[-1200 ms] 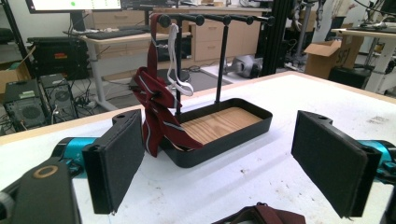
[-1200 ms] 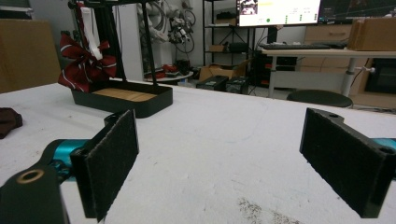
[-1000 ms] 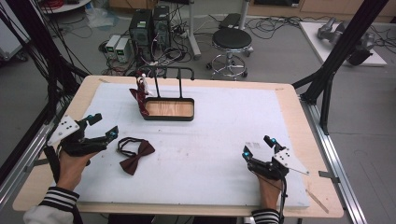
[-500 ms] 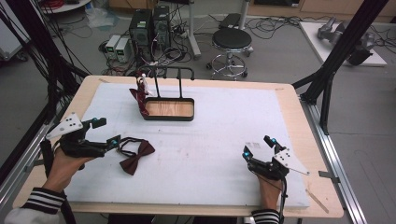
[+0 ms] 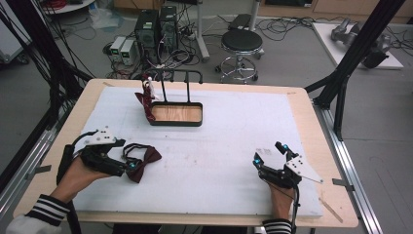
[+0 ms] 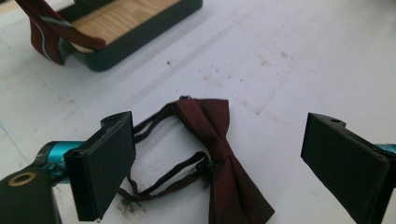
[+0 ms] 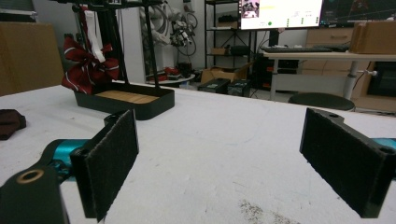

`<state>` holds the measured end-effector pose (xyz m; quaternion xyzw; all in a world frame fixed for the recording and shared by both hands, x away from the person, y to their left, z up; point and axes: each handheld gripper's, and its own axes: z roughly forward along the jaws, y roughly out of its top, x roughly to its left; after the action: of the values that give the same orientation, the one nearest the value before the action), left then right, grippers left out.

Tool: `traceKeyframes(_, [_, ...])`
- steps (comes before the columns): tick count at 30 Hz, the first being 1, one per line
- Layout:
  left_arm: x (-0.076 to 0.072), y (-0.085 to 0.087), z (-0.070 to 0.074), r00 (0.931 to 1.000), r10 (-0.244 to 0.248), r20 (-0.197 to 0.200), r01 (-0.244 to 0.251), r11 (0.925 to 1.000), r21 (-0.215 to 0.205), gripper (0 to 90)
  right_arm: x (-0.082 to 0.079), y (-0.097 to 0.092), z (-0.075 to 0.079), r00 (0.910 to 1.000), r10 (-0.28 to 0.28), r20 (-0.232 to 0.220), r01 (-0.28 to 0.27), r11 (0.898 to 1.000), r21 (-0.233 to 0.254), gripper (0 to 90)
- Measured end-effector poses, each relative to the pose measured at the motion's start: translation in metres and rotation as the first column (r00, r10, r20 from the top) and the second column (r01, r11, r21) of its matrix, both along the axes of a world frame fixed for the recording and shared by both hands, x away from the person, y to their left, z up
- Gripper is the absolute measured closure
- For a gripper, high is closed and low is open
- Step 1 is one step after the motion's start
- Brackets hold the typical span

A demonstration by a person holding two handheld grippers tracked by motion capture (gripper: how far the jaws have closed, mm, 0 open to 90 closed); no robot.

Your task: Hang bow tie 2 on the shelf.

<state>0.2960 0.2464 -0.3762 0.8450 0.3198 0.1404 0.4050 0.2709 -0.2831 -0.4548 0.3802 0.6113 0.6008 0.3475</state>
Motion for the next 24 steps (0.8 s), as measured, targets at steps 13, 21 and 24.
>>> traceKeyframes(13, [0.001, -0.017, -0.022, 0.9904, 0.027, -0.135, -0.010, 0.9919, 0.126, 11.4, -0.001, -0.001, 0.000, 1.0000, 0.001, 0.005, -0.001, 1.000, 0.010, 10.9])
traceKeyframes(21, [0.002, -0.024, -0.033, 0.9813, 0.045, -0.187, -0.005, 0.9786, 0.206, 15.1, -0.001, 0.000, 0.000, 0.9999, -0.001, 0.015, 0.001, 1.000, 0.010, 10.9])
traceKeyframes(24, [0.003, -0.028, -0.038, 0.9758, 0.051, -0.213, -0.001, 0.9733, 0.229, 18.8, -0.002, 0.000, 0.000, 0.9999, 0.000, 0.012, 0.000, 1.000, 0.010, 10.9])
